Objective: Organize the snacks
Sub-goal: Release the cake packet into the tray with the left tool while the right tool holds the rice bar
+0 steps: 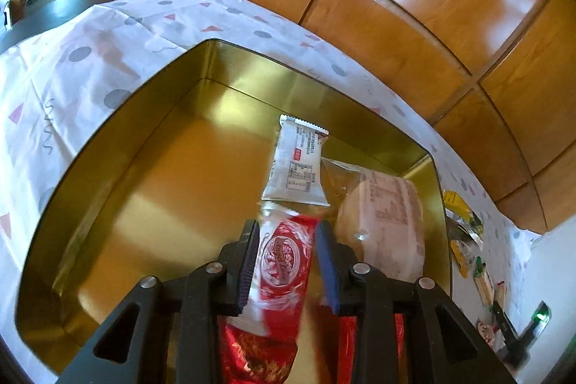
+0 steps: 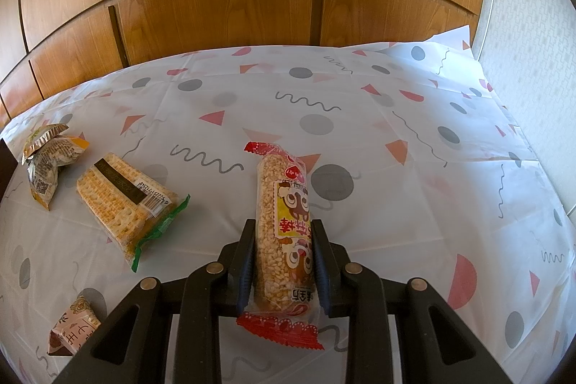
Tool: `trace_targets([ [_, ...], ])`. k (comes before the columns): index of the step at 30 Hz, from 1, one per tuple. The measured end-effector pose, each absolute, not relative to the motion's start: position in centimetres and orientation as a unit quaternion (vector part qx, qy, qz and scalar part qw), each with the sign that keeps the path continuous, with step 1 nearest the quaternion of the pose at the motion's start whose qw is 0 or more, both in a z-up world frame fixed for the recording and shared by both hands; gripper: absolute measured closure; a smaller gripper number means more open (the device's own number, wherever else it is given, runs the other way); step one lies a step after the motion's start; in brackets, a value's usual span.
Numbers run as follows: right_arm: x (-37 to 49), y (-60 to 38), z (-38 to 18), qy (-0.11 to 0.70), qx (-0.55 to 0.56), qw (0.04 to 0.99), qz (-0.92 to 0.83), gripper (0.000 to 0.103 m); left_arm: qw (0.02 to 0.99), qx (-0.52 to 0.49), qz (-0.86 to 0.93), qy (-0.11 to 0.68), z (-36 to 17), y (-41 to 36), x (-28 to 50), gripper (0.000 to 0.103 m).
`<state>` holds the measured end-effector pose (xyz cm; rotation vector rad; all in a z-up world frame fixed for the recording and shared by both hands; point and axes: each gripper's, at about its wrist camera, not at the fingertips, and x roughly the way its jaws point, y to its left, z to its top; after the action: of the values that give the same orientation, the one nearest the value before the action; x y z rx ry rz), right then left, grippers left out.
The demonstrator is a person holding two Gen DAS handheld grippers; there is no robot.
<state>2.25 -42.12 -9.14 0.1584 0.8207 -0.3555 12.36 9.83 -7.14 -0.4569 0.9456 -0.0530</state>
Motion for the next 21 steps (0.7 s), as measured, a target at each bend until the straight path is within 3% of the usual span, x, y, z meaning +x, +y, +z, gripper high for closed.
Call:
trace_targets([
  [21,2.2,-42.1,-9.1,0.396,0.076,0.899,-0.173,0.074,0.904,-0.080,0.034,0.418,-5.4,6.5,7.4,0.065],
])
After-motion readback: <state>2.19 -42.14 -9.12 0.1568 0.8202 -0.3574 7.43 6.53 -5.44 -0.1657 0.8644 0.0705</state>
